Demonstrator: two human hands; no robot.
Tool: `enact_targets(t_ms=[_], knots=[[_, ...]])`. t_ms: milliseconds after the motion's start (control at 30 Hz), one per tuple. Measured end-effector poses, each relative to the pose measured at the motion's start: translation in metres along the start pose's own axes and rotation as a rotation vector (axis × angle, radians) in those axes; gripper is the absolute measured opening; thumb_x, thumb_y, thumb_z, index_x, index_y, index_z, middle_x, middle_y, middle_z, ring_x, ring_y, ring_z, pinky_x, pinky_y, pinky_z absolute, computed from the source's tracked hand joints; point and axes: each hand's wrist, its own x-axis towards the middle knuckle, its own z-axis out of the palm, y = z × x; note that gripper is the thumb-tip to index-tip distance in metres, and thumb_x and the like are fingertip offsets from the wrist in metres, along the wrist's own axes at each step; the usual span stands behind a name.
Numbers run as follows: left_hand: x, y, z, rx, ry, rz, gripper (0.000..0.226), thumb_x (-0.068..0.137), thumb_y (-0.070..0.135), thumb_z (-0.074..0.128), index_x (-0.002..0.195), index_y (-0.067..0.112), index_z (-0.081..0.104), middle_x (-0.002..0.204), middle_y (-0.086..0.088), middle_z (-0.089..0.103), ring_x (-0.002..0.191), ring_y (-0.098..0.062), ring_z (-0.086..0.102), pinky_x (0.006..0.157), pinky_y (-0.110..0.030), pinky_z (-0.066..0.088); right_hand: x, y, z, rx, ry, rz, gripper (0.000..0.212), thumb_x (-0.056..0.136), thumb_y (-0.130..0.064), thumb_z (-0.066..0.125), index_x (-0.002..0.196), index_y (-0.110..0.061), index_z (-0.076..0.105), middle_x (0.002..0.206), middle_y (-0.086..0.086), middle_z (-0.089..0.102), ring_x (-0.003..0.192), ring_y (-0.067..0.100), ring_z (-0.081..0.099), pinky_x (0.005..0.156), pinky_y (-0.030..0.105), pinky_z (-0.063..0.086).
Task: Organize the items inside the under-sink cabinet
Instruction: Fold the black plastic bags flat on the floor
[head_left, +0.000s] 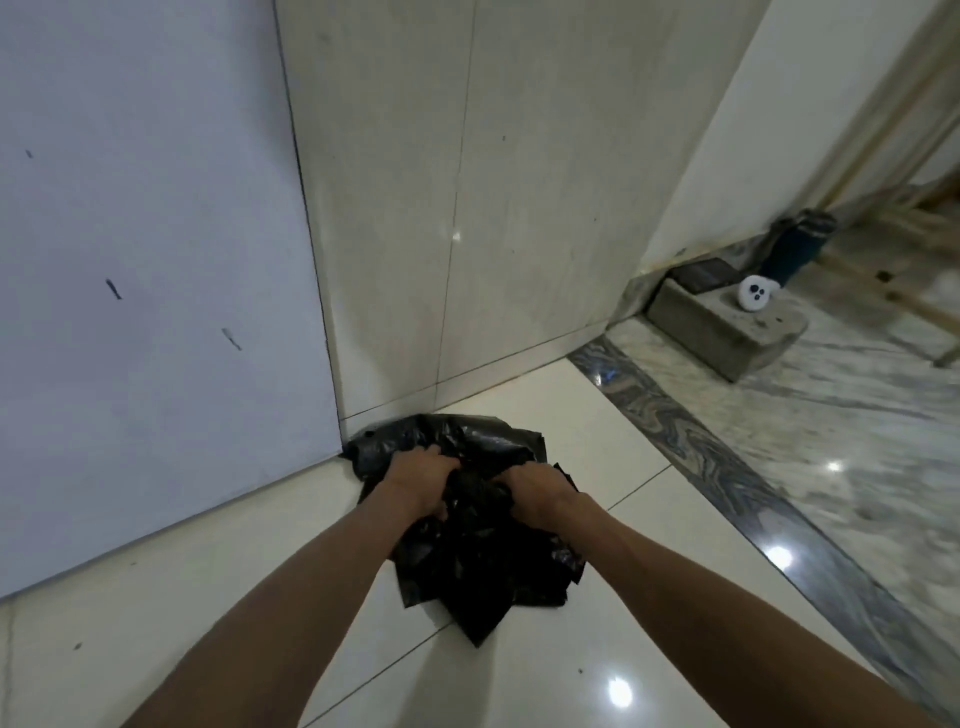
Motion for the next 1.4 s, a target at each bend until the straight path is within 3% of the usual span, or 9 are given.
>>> enact_targets(t_ms=[100, 300, 533, 800, 1033, 1167, 1300, 1367, 1400], knots=[[-0.010, 0.007, 0.001, -0.088, 0.119, 0.000, 0.029, 0.089, 0.024, 0.058, 0.116, 0.017, 0.063, 0.118, -0.008, 0.063, 0.108, -0.024, 0.060, 0.094, -0.035, 0.047, 0.002, -0.012, -0.018, 0.049, -0.086, 0.100, 0.034, 0.090, -0.013, 0.056, 0.123, -0.010, 0.063, 0.123, 0.016, 0.063, 0.111, 0.033, 0.060, 0.091, 0.037, 0.049], [-0.043, -0.037, -0.016, -0.221, -0.074, -0.103, 0.034, 0.089, 0.020, 0.062, 0.119, 0.005, 0.061, 0.123, -0.014, 0.060, 0.110, -0.028, 0.059, 0.089, -0.034, 0.047, 0.019, -0.068, -0.047, -0.089, -0.216, 0.072, 0.042, 0.092, -0.017, 0.055, 0.130, -0.003, 0.052, 0.133, 0.021, 0.055, 0.119, 0.035, 0.055, 0.092, 0.036, 0.046], [-0.100, -0.132, 0.012, -0.284, -0.253, -0.318, 0.024, 0.089, 0.022, 0.057, 0.102, 0.004, 0.065, 0.097, -0.010, 0.062, 0.087, -0.025, 0.062, 0.082, -0.034, 0.052, 0.068, -0.170, -0.050, -0.171, -0.310, -0.192, 0.037, 0.091, -0.020, 0.055, 0.123, -0.003, 0.058, 0.124, 0.019, 0.060, 0.110, 0.034, 0.060, 0.092, 0.040, 0.052], [-0.201, -0.203, 0.020, -0.415, -0.271, -0.593, 0.031, 0.087, 0.017, 0.056, 0.112, 0.002, 0.066, 0.113, -0.012, 0.066, 0.101, -0.029, 0.063, 0.085, -0.033, 0.051, 0.100, -0.283, -0.050, -0.187, -0.296, -0.596, 0.030, 0.089, -0.019, 0.062, 0.116, -0.004, 0.060, 0.116, 0.013, 0.063, 0.101, 0.031, 0.062, 0.087, 0.036, 0.053], [-0.299, -0.210, 0.022, -0.405, -0.130, -0.993, 0.030, 0.082, 0.016, 0.058, 0.108, 0.004, 0.066, 0.114, -0.013, 0.064, 0.104, -0.031, 0.061, 0.078, -0.031, 0.048, 0.079, -0.359, -0.056, -0.213, -0.153, -0.948, 0.026, 0.088, -0.011, 0.057, 0.112, -0.004, 0.064, 0.112, 0.018, 0.066, 0.102, 0.034, 0.064, 0.075, 0.030, 0.048], [-0.328, -0.192, 0.028, -0.395, -0.025, -1.179, 0.024, 0.079, 0.017, 0.061, 0.100, 0.007, 0.066, 0.107, -0.015, 0.066, 0.097, -0.031, 0.063, 0.068, -0.029, 0.044, 0.064, -0.383, -0.057, -0.283, -0.042, -1.082, 0.029, 0.094, -0.009, 0.050, 0.120, -0.003, 0.061, 0.118, 0.018, 0.063, 0.109, 0.035, 0.061, 0.078, 0.034, 0.045], [-0.353, -0.157, 0.034, -0.378, 0.084, -1.379, 0.011, 0.077, 0.023, 0.063, 0.086, 0.017, 0.061, 0.100, -0.009, 0.068, 0.091, -0.028, 0.064, 0.073, -0.034, 0.053, 0.050, -0.394, -0.047, -0.297, 0.070, -1.245, 0.015, 0.090, -0.008, 0.053, 0.097, -0.011, 0.065, 0.095, 0.012, 0.067, 0.093, 0.032, 0.066, 0.064, 0.033, 0.043], [-0.360, -0.139, 0.040, -0.353, 0.134, -1.489, 0.013, 0.079, 0.023, 0.062, 0.091, 0.020, 0.064, 0.099, -0.006, 0.068, 0.091, -0.026, 0.063, 0.074, -0.034, 0.052, 0.051, -0.401, -0.038, -0.206, 0.081, -1.284, 0.011, 0.085, -0.011, 0.057, 0.092, -0.015, 0.063, 0.089, 0.006, 0.066, 0.090, 0.030, 0.066, 0.061, 0.032, 0.042], [-0.363, -0.134, 0.047, -0.340, 0.165, -1.542, 0.021, 0.079, 0.025, 0.061, 0.100, 0.021, 0.065, 0.103, -0.005, 0.067, 0.095, -0.026, 0.063, 0.076, -0.034, 0.051, 0.052, -0.404, -0.031, -0.148, 0.057, -1.287, 0.017, 0.083, -0.013, 0.059, 0.099, -0.016, 0.065, 0.097, 0.006, 0.067, 0.096, 0.031, 0.065, 0.064, 0.033, 0.044]])
